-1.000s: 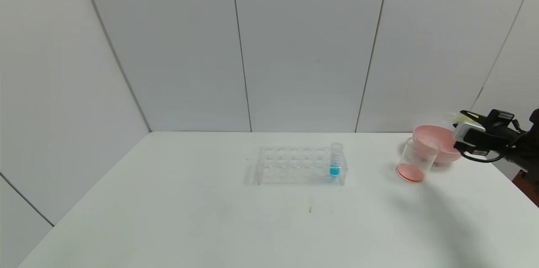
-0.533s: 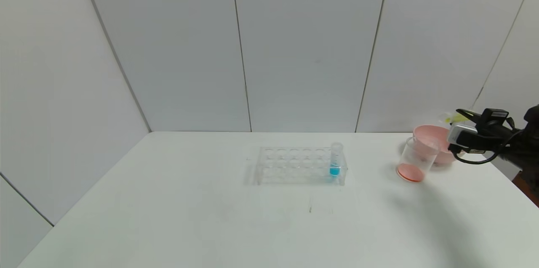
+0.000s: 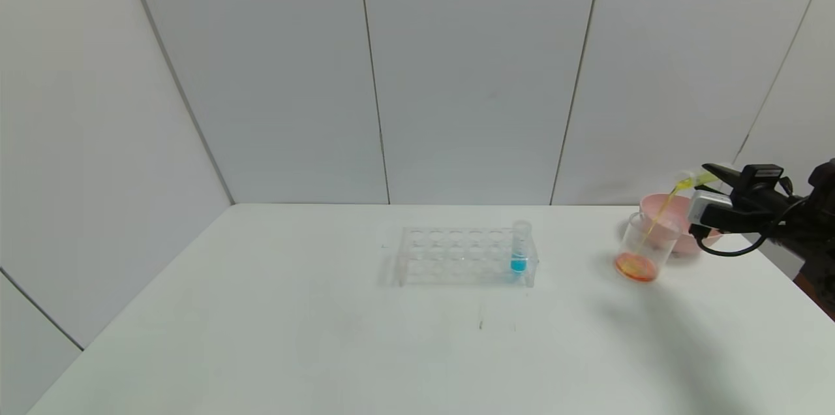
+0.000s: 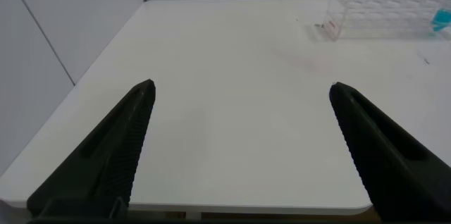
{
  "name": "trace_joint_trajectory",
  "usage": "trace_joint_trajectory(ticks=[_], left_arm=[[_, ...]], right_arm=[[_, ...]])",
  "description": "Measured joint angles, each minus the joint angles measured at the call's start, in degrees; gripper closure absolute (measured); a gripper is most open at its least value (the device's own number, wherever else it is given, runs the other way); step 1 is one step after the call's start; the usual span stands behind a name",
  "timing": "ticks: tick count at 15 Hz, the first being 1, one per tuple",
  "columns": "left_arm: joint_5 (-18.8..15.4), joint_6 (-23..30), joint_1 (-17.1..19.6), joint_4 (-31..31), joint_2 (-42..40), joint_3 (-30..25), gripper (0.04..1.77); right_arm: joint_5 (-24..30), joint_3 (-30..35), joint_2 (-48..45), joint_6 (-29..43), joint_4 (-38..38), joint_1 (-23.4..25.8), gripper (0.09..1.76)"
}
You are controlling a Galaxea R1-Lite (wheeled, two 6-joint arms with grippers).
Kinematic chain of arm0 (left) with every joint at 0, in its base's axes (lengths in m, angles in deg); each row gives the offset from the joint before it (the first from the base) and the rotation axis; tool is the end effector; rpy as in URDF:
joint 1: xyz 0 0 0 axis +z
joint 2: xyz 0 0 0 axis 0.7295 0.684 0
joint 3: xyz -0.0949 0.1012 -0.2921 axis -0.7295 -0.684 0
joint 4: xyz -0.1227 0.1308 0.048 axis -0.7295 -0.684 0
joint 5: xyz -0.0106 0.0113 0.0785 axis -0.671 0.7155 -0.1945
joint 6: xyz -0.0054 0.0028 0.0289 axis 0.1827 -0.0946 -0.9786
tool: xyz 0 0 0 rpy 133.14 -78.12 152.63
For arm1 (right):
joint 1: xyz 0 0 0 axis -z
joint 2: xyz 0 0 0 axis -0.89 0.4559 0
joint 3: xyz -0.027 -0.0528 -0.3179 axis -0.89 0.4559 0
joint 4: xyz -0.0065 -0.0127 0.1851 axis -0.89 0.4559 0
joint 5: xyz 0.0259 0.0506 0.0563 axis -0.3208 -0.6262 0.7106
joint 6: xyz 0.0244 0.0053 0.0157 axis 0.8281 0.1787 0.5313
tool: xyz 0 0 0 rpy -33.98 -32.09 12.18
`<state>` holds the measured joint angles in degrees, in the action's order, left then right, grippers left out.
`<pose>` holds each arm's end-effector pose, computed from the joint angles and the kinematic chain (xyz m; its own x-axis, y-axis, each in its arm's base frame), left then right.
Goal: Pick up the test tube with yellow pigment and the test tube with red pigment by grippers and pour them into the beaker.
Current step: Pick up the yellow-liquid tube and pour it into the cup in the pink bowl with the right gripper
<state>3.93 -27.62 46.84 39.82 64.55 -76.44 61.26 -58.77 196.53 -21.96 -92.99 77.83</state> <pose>-0.0443 -0.0001 0.0754 1.0000 -0.0002 0.0008 0.0002 1.0000 -0.0027 0.3794 -0.0907 0.1604 0.9957 0.0931 -0.0010 -0.0027 0.0189 -0.9998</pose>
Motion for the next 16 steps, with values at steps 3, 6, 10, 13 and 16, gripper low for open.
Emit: trace_joint_trajectory(ticks=[3,6,10,13,16], left_arm=[[0.0,0.0,0.0,0.0,0.0,0.0,0.05],[0.0,0.0,0.0,0.0,0.0,0.0,0.05],[0.0,0.0,0.0,0.0,0.0,0.0,0.05],[0.0,0.0,0.0,0.0,0.0,0.0,0.05],[0.0,0.0,0.0,0.0,0.0,0.0,0.05]], right_arm=[[-0.9,0.2,0.0,-1.3,-0.6,0.0,1.33],[-0.9,-0.1,0.1,-1.5,-0.6,0.0,1.33],[-1.1,-0.1,0.0,-1.7,-1.6,0.0,1.33],[-1.5,0.1,0.0,-4.5,-2.7,0.0,1.33],[-1.6,0.4,0.0,-5.1,-2.8,0.1,1.33]])
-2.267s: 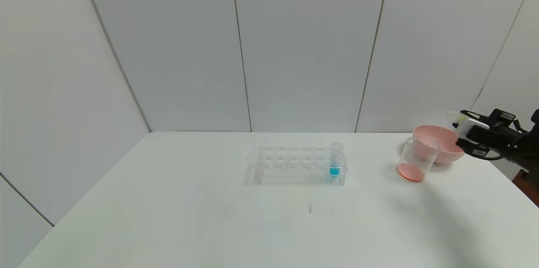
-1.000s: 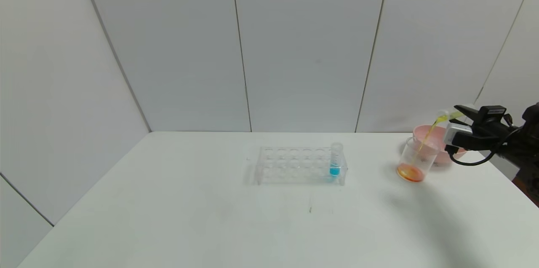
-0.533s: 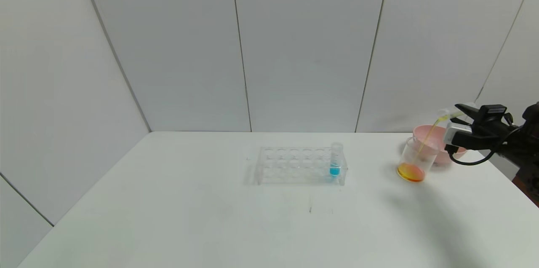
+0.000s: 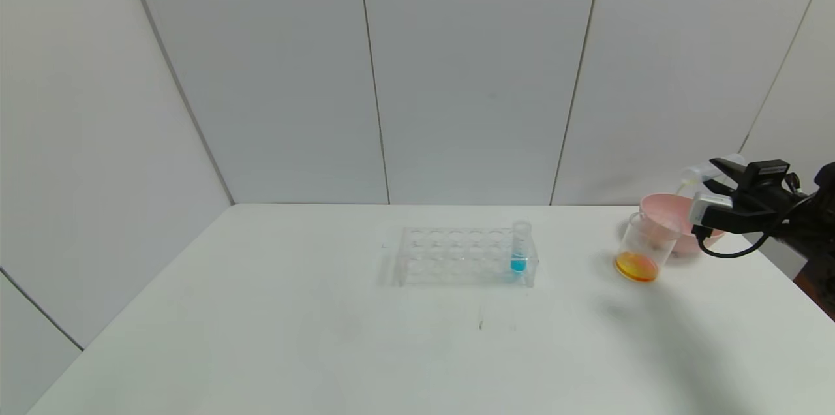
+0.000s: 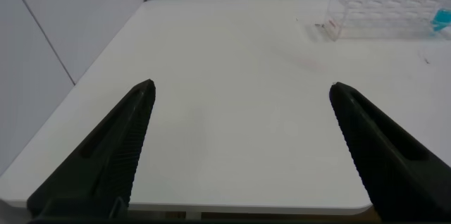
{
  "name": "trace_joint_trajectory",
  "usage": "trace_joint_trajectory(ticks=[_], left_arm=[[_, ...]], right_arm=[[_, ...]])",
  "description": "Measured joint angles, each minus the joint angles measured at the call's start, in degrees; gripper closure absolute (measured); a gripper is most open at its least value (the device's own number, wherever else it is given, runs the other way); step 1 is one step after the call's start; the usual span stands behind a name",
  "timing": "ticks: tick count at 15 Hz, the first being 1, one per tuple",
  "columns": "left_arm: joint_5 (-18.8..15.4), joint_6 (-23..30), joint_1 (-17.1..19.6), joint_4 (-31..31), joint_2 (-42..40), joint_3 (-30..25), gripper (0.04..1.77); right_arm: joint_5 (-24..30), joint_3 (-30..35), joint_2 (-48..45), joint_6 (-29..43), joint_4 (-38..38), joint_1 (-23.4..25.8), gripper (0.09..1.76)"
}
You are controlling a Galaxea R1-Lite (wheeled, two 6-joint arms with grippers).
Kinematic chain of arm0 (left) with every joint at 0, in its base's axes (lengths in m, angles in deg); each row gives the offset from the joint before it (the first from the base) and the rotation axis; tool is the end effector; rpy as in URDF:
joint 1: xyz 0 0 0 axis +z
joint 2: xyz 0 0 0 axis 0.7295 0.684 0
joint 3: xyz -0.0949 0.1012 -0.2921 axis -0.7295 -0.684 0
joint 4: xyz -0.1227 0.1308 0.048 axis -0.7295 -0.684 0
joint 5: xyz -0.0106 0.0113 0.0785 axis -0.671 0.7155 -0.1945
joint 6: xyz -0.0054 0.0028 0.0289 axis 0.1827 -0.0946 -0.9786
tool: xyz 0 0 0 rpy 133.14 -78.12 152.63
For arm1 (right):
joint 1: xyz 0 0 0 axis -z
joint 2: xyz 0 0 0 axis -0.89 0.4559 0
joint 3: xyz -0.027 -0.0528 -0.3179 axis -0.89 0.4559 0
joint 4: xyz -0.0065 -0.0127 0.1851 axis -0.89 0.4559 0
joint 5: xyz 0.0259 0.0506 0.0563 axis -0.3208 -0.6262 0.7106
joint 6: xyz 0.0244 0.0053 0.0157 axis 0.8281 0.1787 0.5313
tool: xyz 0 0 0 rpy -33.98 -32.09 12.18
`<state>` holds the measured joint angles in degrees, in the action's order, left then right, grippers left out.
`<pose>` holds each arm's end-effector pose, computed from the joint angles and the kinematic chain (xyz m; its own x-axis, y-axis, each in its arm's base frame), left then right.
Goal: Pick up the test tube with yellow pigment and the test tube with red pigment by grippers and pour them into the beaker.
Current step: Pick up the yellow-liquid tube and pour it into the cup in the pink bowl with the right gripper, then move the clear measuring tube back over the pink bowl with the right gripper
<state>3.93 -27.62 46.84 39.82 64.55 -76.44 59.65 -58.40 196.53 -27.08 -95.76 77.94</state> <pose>-0.0443 -0.0001 0.0754 1.0000 -0.0002 0.0008 0.0002 1.0000 -0.0027 0.3784 -0.0920 0.1640 0.9972 0.0634 0.0387 0.0438 -0.0810 -0.9957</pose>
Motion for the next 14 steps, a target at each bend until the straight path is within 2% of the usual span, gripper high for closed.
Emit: trace_joint_trajectory(ticks=[8,10,14], left_arm=[[0.0,0.0,0.0,0.0,0.0,0.0,0.05],[0.0,0.0,0.0,0.0,0.0,0.0,0.05],[0.0,0.0,0.0,0.0,0.0,0.0,0.05]], right_arm=[[-2.1,-0.5,0.0,2.2,0.2,-0.2,1.33],[-4.0,-1.8,0.0,8.9,1.9,-0.8,1.33],[-11.3,-11.7,-0.1,34.0,12.1,-3.7,1.33]])
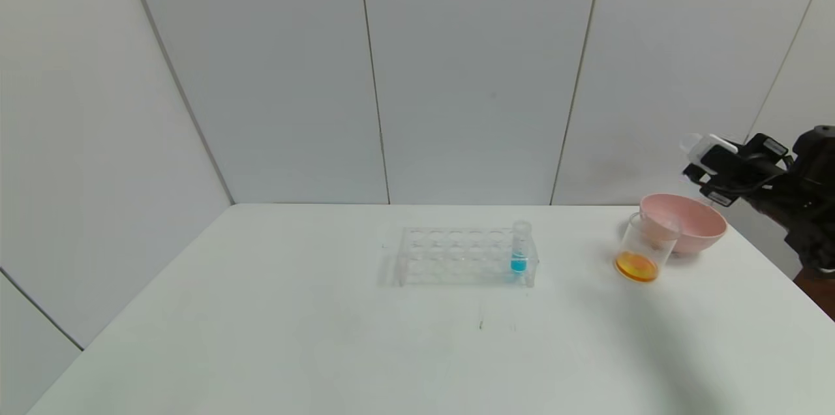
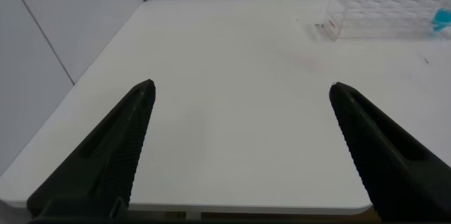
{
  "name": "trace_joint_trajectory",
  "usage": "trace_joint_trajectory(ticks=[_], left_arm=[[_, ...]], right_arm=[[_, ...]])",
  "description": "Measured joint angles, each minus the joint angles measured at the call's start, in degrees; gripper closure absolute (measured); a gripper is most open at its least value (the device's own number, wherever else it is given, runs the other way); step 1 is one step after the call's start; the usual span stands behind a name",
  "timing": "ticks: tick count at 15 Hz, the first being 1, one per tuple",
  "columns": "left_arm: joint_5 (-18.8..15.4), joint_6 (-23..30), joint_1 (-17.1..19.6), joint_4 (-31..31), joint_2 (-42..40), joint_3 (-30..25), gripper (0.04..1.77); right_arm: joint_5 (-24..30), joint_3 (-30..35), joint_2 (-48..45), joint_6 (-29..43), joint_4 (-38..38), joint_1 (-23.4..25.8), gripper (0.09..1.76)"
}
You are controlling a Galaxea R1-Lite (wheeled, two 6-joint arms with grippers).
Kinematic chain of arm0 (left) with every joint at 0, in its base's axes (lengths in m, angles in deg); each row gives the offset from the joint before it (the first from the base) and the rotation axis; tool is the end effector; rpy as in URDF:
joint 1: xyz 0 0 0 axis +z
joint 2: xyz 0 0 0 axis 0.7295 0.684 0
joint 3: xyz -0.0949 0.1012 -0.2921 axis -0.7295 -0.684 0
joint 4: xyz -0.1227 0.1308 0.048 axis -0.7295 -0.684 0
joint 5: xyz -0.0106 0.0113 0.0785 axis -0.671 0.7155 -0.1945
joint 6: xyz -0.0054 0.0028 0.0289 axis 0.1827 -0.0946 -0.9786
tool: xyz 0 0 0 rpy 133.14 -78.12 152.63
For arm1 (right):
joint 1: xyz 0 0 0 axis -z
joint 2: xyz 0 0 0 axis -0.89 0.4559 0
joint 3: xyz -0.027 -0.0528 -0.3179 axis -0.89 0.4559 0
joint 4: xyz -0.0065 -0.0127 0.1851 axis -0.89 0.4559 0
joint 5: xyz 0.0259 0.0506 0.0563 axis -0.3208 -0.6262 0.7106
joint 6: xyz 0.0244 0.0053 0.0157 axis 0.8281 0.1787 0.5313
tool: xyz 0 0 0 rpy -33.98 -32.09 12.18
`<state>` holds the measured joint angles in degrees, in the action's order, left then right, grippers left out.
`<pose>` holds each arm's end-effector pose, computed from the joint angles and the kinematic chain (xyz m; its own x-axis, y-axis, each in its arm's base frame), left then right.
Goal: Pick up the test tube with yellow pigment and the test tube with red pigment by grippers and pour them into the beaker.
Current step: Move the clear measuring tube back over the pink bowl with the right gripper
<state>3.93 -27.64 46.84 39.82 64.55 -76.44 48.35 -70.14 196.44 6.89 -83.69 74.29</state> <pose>-0.0443 -0.0001 0.0754 1.0000 -0.0002 0.0008 0.0002 1.0000 -0.0023 0.4062 -0.0781 0.1941 0.9969 -0.0701 0.0363 0.0662 0.4913 -0.8685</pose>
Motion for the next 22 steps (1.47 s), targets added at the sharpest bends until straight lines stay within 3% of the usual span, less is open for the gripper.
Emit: trace_joint_trajectory(ticks=[5,8,13,18,22], left_arm=[[0.0,0.0,0.0,0.0,0.0,0.0,0.05],[0.0,0.0,0.0,0.0,0.0,0.0,0.05],[0.0,0.0,0.0,0.0,0.0,0.0,0.05],[0.0,0.0,0.0,0.0,0.0,0.0,0.05],[0.0,0.0,0.0,0.0,0.0,0.0,0.05]], right_arm=[[-8.3,-6.1,0.0,37.6,9.5,-0.9,1.33],[-11.2,-6.6,0.1,51.9,15.7,-0.2,1.33],[-11.4,-3.1,1.6,61.1,16.2,0.7,1.33],[-11.4,-1.0,4.0,62.5,15.5,-0.2,1.33],[-11.4,-0.7,5.1,62.5,15.3,-0.5,0.88]])
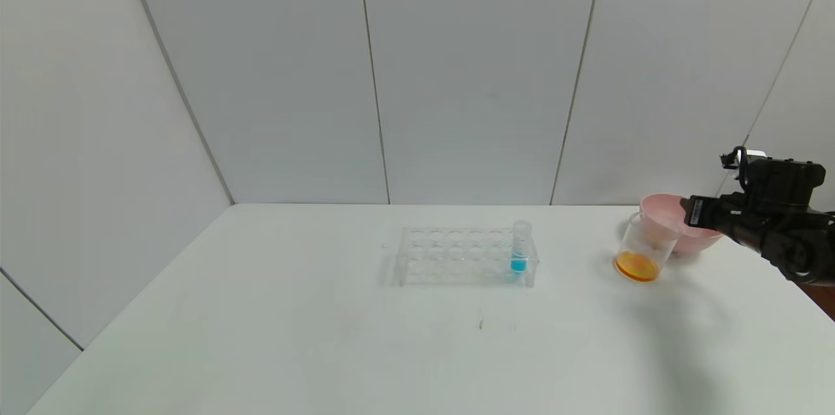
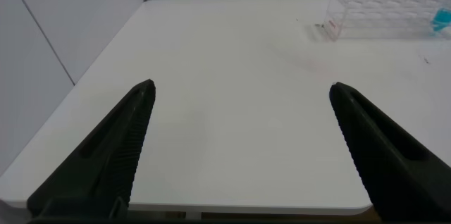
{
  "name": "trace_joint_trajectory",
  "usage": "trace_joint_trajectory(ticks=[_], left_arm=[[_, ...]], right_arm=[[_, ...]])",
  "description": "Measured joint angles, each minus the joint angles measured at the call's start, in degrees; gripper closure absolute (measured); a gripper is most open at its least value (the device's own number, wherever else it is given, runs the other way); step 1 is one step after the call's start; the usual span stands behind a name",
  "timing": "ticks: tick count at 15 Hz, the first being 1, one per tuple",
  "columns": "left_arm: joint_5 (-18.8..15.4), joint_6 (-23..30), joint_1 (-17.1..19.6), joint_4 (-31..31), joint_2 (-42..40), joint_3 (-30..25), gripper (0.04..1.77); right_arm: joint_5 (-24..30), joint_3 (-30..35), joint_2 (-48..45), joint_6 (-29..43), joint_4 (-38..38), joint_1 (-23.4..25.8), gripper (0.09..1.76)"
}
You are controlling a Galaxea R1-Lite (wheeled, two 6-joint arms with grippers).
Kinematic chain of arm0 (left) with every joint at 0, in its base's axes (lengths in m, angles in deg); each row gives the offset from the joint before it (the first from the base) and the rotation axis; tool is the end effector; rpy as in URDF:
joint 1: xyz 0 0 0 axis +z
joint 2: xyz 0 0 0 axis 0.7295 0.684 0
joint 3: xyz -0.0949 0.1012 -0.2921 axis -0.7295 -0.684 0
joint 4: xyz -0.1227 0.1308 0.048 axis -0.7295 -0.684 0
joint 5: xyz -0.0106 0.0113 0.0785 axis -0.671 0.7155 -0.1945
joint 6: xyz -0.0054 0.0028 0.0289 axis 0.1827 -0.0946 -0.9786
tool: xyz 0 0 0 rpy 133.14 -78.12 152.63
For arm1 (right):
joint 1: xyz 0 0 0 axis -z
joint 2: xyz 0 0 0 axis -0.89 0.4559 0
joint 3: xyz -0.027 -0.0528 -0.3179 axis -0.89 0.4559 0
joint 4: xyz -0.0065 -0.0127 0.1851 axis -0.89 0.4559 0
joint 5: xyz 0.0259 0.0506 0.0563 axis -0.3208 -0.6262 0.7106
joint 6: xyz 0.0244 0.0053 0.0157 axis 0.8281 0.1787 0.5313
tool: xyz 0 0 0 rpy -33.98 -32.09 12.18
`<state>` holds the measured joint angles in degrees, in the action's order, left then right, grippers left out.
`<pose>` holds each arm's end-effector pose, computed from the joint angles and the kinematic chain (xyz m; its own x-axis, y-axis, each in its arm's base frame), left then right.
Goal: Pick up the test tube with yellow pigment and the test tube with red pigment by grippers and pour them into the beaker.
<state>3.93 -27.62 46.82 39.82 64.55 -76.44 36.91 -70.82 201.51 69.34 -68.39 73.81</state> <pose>-0.0443 0.0000 0.0754 1.0000 -0.0006 0.0008 0.0006 1.0000 -0.0027 0.4176 -0.0828 0.1311 0.9202 -0.2497 -0.3014 0.2673 0.9634 0.0182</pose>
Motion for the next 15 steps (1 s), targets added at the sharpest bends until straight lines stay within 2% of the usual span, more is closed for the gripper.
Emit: trace_joint_trajectory(ticks=[4,9,12,15], left_arm=[[0.0,0.0,0.0,0.0,0.0,0.0,0.05],[0.0,0.0,0.0,0.0,0.0,0.0,0.05],[0.0,0.0,0.0,0.0,0.0,0.0,0.05],[0.0,0.0,0.0,0.0,0.0,0.0,0.05]], right_arm=[[0.0,-0.5,-0.3,-0.1,0.0,0.0,0.58],[0.3,-0.7,-6.7,0.0,0.7,0.0,0.37],[0.5,0.0,-16.3,0.0,4.4,-0.3,0.30],[0.7,2.0,-30.5,0.2,11.3,-0.7,0.25]])
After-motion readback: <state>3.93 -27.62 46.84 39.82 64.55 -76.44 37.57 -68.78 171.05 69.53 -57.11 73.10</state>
